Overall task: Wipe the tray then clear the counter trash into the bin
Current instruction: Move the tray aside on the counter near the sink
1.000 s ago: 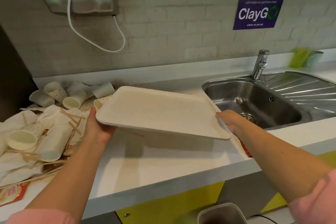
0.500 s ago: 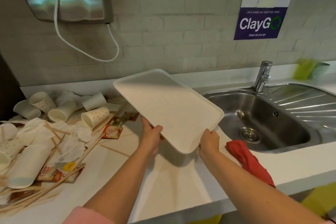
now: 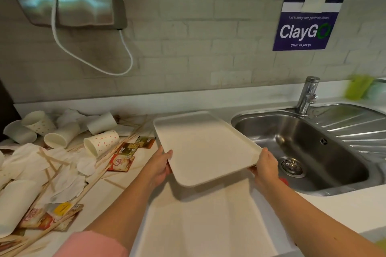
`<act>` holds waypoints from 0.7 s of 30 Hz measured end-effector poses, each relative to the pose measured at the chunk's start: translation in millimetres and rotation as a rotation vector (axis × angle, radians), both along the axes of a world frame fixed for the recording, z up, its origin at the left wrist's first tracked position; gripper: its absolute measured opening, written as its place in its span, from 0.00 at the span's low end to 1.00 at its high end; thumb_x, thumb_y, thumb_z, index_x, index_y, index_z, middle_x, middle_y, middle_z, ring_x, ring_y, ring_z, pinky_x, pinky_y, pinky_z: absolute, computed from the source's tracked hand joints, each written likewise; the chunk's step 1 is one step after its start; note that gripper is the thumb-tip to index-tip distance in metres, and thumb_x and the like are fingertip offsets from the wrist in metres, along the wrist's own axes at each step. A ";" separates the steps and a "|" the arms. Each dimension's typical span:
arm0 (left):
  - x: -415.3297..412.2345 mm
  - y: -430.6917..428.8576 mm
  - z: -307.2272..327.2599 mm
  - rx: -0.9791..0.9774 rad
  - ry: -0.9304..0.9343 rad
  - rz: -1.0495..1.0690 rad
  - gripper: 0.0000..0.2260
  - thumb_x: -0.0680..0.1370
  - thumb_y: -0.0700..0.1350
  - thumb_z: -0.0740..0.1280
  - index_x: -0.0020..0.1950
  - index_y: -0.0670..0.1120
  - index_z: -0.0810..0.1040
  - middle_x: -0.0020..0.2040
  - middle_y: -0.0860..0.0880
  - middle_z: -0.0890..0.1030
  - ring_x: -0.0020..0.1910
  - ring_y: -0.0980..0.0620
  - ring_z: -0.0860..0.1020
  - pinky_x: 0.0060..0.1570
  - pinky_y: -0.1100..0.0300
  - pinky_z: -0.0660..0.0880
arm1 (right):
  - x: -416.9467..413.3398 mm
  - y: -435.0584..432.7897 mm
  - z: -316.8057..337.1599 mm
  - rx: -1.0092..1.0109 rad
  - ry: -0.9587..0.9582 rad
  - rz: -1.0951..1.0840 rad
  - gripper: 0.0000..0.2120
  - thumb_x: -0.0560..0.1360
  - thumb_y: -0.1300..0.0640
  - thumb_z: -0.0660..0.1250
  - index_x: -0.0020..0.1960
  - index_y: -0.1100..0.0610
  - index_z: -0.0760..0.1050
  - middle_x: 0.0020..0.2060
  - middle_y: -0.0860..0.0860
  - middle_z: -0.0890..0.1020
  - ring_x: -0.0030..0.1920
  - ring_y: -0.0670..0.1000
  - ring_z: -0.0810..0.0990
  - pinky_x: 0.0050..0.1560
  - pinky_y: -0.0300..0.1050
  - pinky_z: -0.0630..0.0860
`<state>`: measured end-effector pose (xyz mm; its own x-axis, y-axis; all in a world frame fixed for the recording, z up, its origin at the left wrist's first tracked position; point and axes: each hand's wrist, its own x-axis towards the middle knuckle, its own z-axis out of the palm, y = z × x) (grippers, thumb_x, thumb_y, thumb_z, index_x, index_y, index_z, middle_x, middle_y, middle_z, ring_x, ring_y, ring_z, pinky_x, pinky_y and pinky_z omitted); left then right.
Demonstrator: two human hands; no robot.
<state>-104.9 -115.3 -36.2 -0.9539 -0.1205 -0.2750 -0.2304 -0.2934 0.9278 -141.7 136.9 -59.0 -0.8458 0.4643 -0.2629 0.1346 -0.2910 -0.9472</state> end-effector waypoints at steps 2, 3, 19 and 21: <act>-6.9 2.4 -7.0 0.022 -0.038 0.025 0.17 0.83 0.38 0.53 0.72 0.46 0.65 0.65 0.41 0.75 0.61 0.43 0.75 0.58 0.50 0.73 | -4.7 0.6 -6.8 0.035 -0.007 -0.053 0.13 0.80 0.54 0.53 0.51 0.60 0.74 0.37 0.53 0.73 0.41 0.55 0.74 0.38 0.47 0.74; -9.2 3.2 -10.2 0.026 -0.051 0.037 0.16 0.83 0.39 0.53 0.70 0.45 0.66 0.65 0.41 0.75 0.62 0.43 0.75 0.61 0.49 0.72 | -6.2 0.0 -8.6 0.037 -0.001 -0.068 0.13 0.80 0.54 0.53 0.50 0.60 0.73 0.37 0.53 0.73 0.42 0.55 0.74 0.40 0.49 0.75; -30.9 -3.0 -19.1 -0.564 -0.143 -0.095 0.16 0.73 0.27 0.59 0.57 0.38 0.77 0.53 0.39 0.80 0.50 0.41 0.79 0.40 0.55 0.79 | -34.7 -4.5 -9.1 0.399 -0.194 -0.072 0.15 0.81 0.64 0.51 0.63 0.67 0.71 0.57 0.64 0.75 0.57 0.63 0.74 0.52 0.49 0.69; -35.9 -4.5 -24.2 -0.628 -0.129 -0.050 0.13 0.73 0.29 0.62 0.54 0.37 0.78 0.51 0.39 0.81 0.53 0.40 0.79 0.51 0.49 0.77 | -42.1 -1.6 -7.6 0.457 -0.277 -0.012 0.16 0.78 0.69 0.52 0.61 0.68 0.73 0.51 0.63 0.76 0.49 0.61 0.74 0.45 0.47 0.69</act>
